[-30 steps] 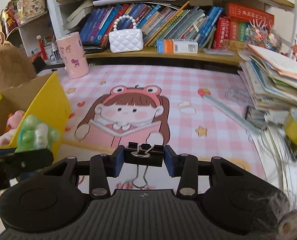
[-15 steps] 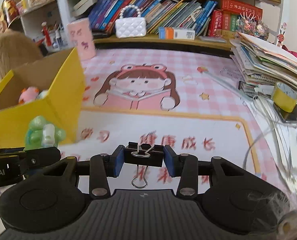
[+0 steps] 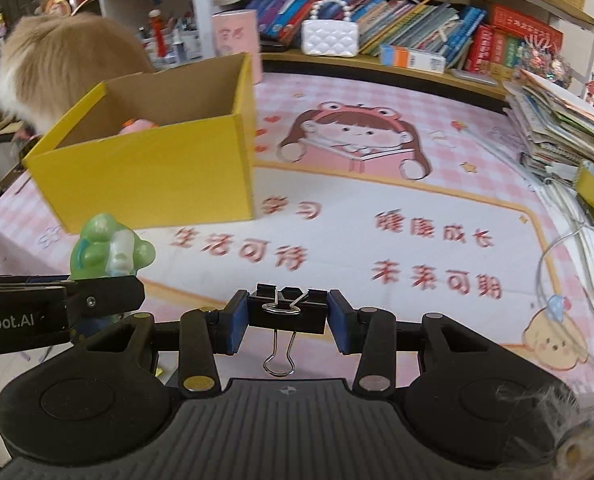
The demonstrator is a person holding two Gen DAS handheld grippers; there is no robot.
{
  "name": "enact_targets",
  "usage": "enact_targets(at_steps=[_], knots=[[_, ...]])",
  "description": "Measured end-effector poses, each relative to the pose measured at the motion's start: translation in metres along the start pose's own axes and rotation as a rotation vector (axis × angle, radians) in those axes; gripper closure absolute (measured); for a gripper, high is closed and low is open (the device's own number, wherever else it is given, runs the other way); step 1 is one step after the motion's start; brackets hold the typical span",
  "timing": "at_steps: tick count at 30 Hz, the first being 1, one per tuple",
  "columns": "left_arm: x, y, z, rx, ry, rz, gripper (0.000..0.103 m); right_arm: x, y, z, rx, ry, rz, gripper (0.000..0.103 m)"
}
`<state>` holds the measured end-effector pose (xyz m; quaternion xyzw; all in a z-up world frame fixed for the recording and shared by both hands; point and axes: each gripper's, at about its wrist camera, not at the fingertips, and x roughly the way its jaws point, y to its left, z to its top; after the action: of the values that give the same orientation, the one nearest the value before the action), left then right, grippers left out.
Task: Organize objects
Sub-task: 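Carry the clip with the right tool while the left tool carries the green toy to the box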
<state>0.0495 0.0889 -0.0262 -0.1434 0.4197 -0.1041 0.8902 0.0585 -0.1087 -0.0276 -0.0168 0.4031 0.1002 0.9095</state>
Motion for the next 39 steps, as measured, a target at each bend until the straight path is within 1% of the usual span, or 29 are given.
enact_targets(at_steps=[9, 22, 32, 39], knots=[[-0.032, 0.033, -0.018, -0.045, -0.023, 0.033, 0.065, -0.010, 0.044, -0.015, -0.043, 0.001, 0.055, 0.063], [-0.075, 0.069, -0.029, -0.119, -0.115, 0.088, 0.065, -0.022, 0.098, -0.014, -0.145, -0.026, 0.124, 0.063], [-0.084, 0.080, -0.025, -0.143, -0.167, 0.102, 0.066, -0.015, 0.111, -0.003, -0.182, -0.045, 0.138, 0.063], [-0.081, 0.079, -0.003, -0.115, -0.211, 0.130, 0.066, -0.004, 0.114, 0.020, -0.193, -0.083, 0.145, 0.063]])
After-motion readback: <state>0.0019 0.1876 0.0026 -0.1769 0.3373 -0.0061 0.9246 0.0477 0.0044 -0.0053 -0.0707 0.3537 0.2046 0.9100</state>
